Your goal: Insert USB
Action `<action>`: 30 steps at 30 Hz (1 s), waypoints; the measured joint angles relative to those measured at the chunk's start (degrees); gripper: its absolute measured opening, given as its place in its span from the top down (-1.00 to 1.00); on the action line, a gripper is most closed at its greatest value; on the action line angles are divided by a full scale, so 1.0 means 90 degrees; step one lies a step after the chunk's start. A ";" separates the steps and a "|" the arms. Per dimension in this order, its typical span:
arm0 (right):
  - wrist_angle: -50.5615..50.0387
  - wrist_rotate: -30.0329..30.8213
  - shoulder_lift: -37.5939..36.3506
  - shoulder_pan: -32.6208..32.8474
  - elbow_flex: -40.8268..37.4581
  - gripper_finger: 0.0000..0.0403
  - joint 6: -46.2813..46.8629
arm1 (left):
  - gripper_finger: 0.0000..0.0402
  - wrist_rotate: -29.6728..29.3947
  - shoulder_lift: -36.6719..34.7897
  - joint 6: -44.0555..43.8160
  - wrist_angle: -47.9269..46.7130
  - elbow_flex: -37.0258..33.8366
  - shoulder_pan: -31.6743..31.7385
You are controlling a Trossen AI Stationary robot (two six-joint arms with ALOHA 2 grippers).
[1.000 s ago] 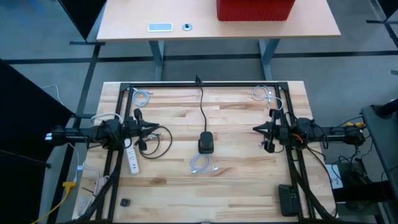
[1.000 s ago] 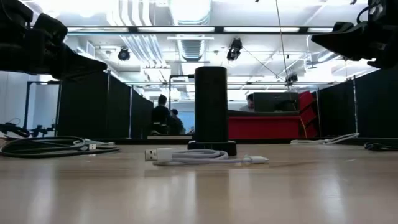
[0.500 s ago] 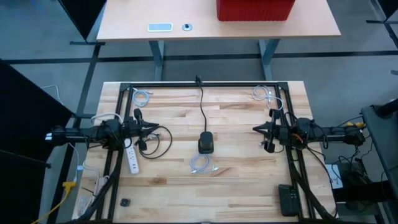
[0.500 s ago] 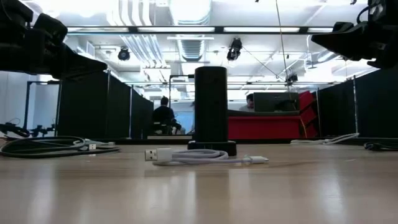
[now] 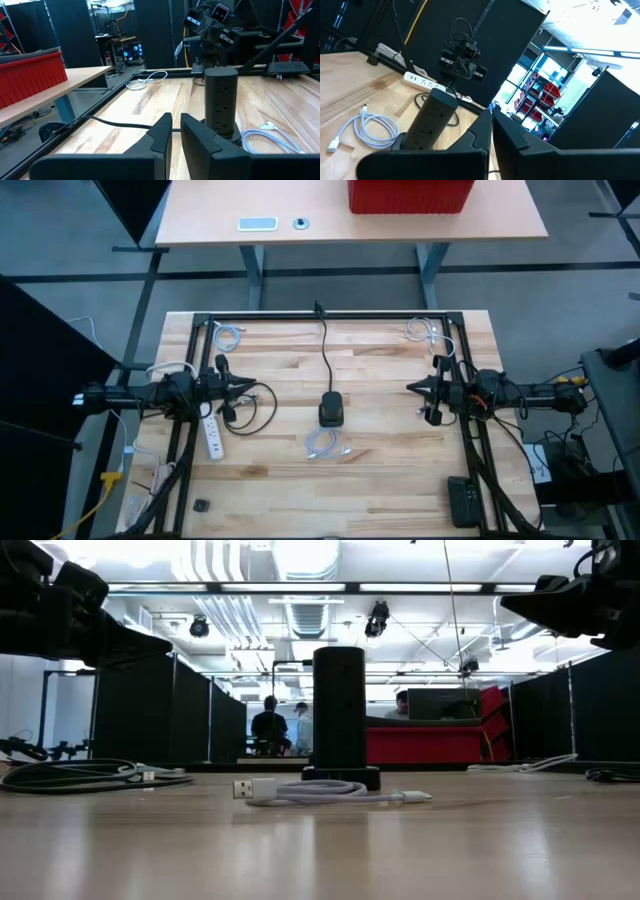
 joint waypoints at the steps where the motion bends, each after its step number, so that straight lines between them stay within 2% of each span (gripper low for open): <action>1: 0.0000 0.0000 0.0000 0.0000 0.0000 1.00 0.0000 | 0.86 0.0000 0.0000 0.0000 0.0000 0.0000 0.0000; 16: 0.0000 0.0000 0.0000 0.0000 0.0000 1.00 0.0021 | 0.86 0.0002 0.0000 -0.0002 0.0000 0.0002 0.0000; 30: -0.0034 0.0032 0.0002 0.0002 0.0000 1.00 0.3791 | 0.86 0.0000 -0.0002 0.0000 0.0000 0.0002 0.0000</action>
